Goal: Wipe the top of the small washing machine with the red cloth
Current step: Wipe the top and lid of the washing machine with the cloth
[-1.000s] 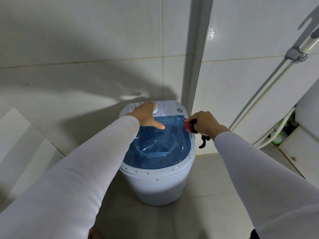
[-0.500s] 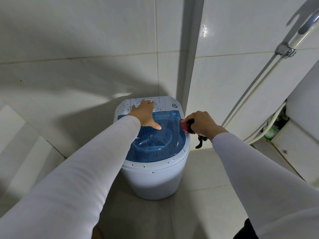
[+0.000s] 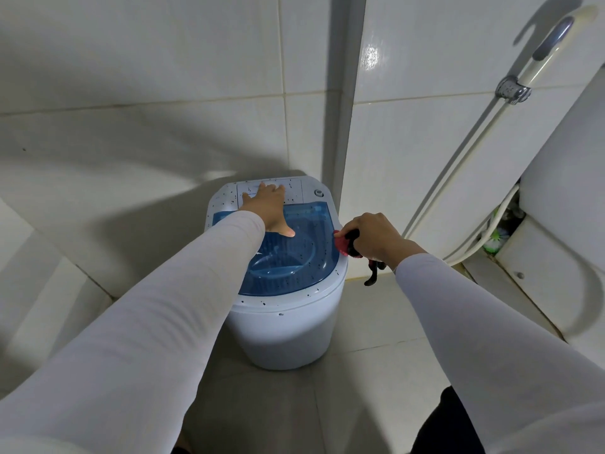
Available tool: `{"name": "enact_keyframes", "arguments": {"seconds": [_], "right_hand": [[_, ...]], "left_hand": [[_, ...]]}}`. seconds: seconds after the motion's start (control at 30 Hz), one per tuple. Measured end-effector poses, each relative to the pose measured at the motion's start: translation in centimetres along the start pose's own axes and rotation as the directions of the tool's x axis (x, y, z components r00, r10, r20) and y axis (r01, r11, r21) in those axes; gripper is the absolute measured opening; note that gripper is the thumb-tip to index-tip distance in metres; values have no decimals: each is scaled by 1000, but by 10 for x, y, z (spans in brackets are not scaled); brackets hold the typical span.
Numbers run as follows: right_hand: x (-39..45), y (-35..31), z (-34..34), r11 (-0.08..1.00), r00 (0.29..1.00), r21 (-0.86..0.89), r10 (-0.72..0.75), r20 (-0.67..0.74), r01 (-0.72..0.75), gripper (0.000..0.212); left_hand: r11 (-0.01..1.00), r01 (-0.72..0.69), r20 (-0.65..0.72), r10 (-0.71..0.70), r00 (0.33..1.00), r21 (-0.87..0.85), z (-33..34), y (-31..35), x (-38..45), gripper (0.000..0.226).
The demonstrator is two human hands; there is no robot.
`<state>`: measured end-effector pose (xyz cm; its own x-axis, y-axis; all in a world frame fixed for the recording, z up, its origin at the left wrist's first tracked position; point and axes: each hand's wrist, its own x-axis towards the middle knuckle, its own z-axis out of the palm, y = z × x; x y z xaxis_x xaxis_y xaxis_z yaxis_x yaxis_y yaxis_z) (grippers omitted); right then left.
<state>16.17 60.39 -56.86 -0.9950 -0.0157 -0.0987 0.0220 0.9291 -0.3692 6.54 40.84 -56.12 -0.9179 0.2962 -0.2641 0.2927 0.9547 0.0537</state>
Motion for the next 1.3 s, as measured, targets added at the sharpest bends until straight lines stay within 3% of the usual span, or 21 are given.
{"name": "enact_keyframes", "arguments": {"seconds": [0.53,1.07,1.17,1.3], "right_hand": [[-30,-6,3,996,999,-94,6,38,-2,44],[-55,-11,14,996,998,-79,-31,56,35,43],[-58,-5,7,999,996,37,-25,85,22,52],[-63,7,4,957,995,282,86,-53,-68,60]], "left_hand": [[998,57,-103,-59,993,-19,6,7,-17,109],[993,84,-204,-98,974,-77,10,13,-33,105],[993,59,-232,-82,969,-102,13,11,-38,99],[987,5,-248,-45,968,-160,13,2,-46,96]]}}
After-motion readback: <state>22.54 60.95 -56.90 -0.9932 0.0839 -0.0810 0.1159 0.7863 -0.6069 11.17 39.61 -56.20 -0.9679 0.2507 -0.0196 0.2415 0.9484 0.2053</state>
